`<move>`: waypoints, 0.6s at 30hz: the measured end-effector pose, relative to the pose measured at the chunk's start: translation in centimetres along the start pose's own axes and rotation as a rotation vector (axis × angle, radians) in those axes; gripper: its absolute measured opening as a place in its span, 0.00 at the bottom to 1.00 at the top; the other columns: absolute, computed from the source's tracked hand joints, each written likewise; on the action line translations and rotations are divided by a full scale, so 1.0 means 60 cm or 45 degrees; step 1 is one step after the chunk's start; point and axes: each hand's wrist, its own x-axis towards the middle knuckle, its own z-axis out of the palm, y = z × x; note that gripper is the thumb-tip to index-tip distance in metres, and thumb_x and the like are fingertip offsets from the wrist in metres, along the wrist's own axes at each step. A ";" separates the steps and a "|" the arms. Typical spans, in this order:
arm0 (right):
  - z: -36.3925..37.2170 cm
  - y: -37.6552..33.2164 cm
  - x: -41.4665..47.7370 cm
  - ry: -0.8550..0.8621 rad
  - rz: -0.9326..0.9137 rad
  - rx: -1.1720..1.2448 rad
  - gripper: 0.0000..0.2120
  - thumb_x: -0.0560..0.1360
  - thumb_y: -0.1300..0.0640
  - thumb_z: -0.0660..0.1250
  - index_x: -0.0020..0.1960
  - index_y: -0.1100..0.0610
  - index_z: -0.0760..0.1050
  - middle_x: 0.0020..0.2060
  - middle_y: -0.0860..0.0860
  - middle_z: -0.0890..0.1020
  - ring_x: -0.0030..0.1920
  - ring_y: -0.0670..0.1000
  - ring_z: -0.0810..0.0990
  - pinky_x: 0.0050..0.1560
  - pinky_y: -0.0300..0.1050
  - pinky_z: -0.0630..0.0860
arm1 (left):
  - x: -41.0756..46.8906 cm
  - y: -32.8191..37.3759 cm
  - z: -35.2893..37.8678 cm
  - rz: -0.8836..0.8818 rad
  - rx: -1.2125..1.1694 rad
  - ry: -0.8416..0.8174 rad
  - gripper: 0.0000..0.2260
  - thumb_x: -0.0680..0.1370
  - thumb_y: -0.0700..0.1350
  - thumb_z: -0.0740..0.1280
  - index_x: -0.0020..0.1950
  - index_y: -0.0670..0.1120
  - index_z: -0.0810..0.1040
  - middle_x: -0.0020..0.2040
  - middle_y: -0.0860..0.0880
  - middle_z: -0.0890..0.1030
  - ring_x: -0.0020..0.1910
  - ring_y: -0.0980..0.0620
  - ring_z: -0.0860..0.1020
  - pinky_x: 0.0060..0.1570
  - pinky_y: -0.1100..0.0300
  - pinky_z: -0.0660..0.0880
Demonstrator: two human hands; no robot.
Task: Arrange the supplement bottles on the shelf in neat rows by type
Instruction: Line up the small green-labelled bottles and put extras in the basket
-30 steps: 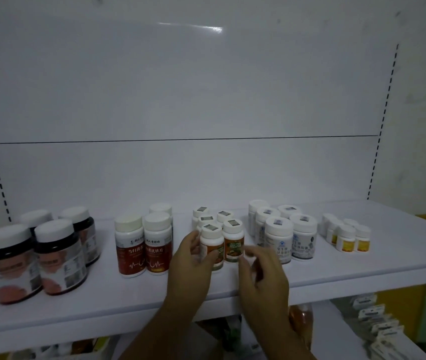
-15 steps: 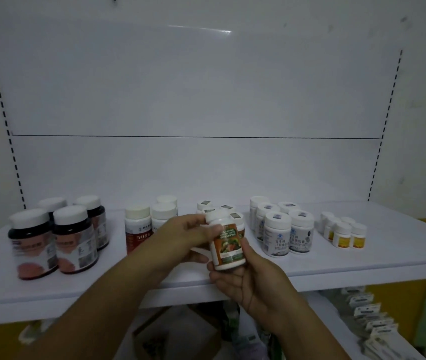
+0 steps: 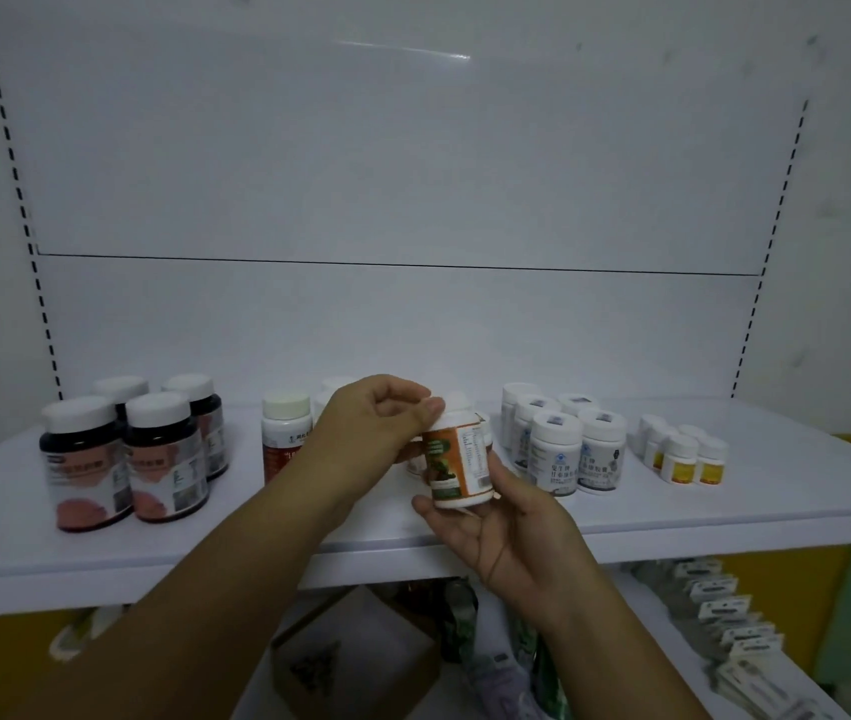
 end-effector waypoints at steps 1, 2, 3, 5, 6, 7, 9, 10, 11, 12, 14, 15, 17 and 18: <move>-0.001 0.001 0.001 0.002 -0.051 -0.005 0.22 0.68 0.57 0.65 0.60 0.63 0.74 0.52 0.65 0.82 0.47 0.64 0.84 0.50 0.58 0.79 | 0.001 -0.002 0.002 0.005 0.021 0.020 0.08 0.74 0.46 0.68 0.53 0.48 0.78 0.50 0.50 0.82 0.48 0.54 0.81 0.40 0.66 0.79; 0.000 0.002 0.001 0.001 -0.090 -0.037 0.22 0.68 0.58 0.66 0.61 0.62 0.73 0.53 0.64 0.82 0.50 0.64 0.83 0.52 0.58 0.79 | 0.001 -0.003 0.004 0.011 0.041 0.023 0.09 0.74 0.47 0.69 0.53 0.49 0.78 0.51 0.51 0.82 0.48 0.54 0.81 0.42 0.64 0.80; 0.001 0.004 0.003 0.002 -0.121 -0.082 0.22 0.68 0.60 0.66 0.61 0.62 0.73 0.55 0.64 0.82 0.52 0.63 0.83 0.53 0.57 0.79 | 0.000 -0.004 0.006 0.015 0.046 0.015 0.10 0.73 0.47 0.69 0.54 0.49 0.79 0.51 0.51 0.81 0.48 0.53 0.81 0.44 0.61 0.80; 0.005 0.005 0.006 0.018 -0.175 -0.180 0.22 0.66 0.63 0.68 0.60 0.62 0.74 0.56 0.63 0.81 0.55 0.61 0.82 0.52 0.54 0.81 | -0.003 -0.001 0.010 0.020 0.016 -0.002 0.12 0.72 0.48 0.71 0.54 0.50 0.79 0.50 0.49 0.82 0.49 0.52 0.81 0.48 0.57 0.80; 0.008 0.005 0.007 0.016 -0.190 -0.224 0.22 0.65 0.63 0.69 0.59 0.62 0.74 0.56 0.63 0.81 0.55 0.60 0.82 0.51 0.54 0.81 | -0.003 0.000 0.009 0.028 -0.015 -0.003 0.10 0.72 0.48 0.71 0.53 0.50 0.80 0.49 0.49 0.82 0.48 0.52 0.81 0.48 0.58 0.80; 0.010 0.004 0.008 0.001 -0.188 -0.258 0.21 0.66 0.62 0.69 0.59 0.61 0.74 0.56 0.63 0.81 0.55 0.60 0.82 0.51 0.53 0.81 | -0.001 0.001 0.007 0.038 -0.050 0.000 0.08 0.72 0.48 0.70 0.51 0.52 0.80 0.48 0.49 0.82 0.48 0.52 0.81 0.47 0.60 0.80; 0.015 -0.003 0.010 -0.048 -0.116 -0.265 0.21 0.68 0.58 0.67 0.61 0.61 0.74 0.55 0.63 0.81 0.55 0.61 0.82 0.50 0.53 0.81 | 0.001 0.003 0.000 0.045 -0.103 -0.001 0.06 0.74 0.48 0.68 0.50 0.53 0.80 0.47 0.52 0.83 0.46 0.54 0.82 0.42 0.66 0.79; 0.015 -0.007 0.011 -0.081 -0.053 -0.254 0.22 0.70 0.56 0.66 0.62 0.61 0.73 0.56 0.64 0.81 0.54 0.62 0.82 0.48 0.54 0.82 | 0.003 0.004 -0.003 0.035 -0.126 -0.006 0.07 0.74 0.48 0.67 0.51 0.52 0.79 0.46 0.52 0.84 0.45 0.54 0.82 0.40 0.67 0.78; 0.015 -0.010 0.012 -0.118 0.001 -0.261 0.23 0.71 0.55 0.64 0.64 0.62 0.72 0.56 0.65 0.80 0.53 0.64 0.82 0.46 0.54 0.82 | 0.004 0.003 -0.005 0.017 -0.149 -0.014 0.08 0.74 0.48 0.67 0.52 0.50 0.79 0.47 0.50 0.84 0.45 0.53 0.82 0.41 0.66 0.78; 0.012 -0.013 0.015 -0.150 0.026 -0.286 0.23 0.72 0.55 0.63 0.65 0.62 0.71 0.57 0.66 0.80 0.53 0.65 0.82 0.45 0.54 0.82 | 0.005 0.003 -0.005 -0.006 -0.169 -0.019 0.09 0.75 0.48 0.67 0.53 0.49 0.79 0.47 0.49 0.84 0.45 0.52 0.82 0.40 0.65 0.78; 0.007 -0.016 0.019 -0.177 -0.001 -0.359 0.22 0.73 0.57 0.63 0.65 0.63 0.70 0.58 0.66 0.79 0.54 0.66 0.81 0.45 0.53 0.82 | 0.003 0.003 -0.006 -0.029 -0.163 -0.002 0.07 0.75 0.48 0.66 0.51 0.48 0.78 0.46 0.48 0.83 0.43 0.53 0.81 0.36 0.68 0.78; 0.003 -0.015 0.022 -0.179 -0.038 -0.401 0.21 0.72 0.58 0.64 0.64 0.63 0.71 0.57 0.65 0.80 0.55 0.65 0.81 0.46 0.52 0.82 | 0.002 0.002 -0.006 -0.023 -0.142 0.012 0.07 0.75 0.48 0.66 0.50 0.47 0.78 0.45 0.48 0.83 0.42 0.53 0.81 0.34 0.69 0.77; 0.003 -0.012 0.024 -0.144 -0.147 -0.559 0.17 0.71 0.61 0.66 0.59 0.61 0.76 0.53 0.59 0.83 0.53 0.58 0.83 0.47 0.47 0.81 | -0.001 -0.003 -0.004 0.007 -0.104 0.013 0.07 0.74 0.47 0.68 0.49 0.45 0.80 0.46 0.48 0.83 0.43 0.53 0.81 0.38 0.67 0.78; 0.006 -0.010 0.024 -0.104 -0.209 -0.674 0.13 0.72 0.62 0.67 0.57 0.58 0.78 0.51 0.55 0.85 0.52 0.53 0.83 0.46 0.44 0.81 | -0.004 -0.005 -0.003 0.017 -0.071 -0.002 0.08 0.73 0.47 0.69 0.50 0.45 0.80 0.48 0.49 0.83 0.44 0.54 0.81 0.41 0.66 0.79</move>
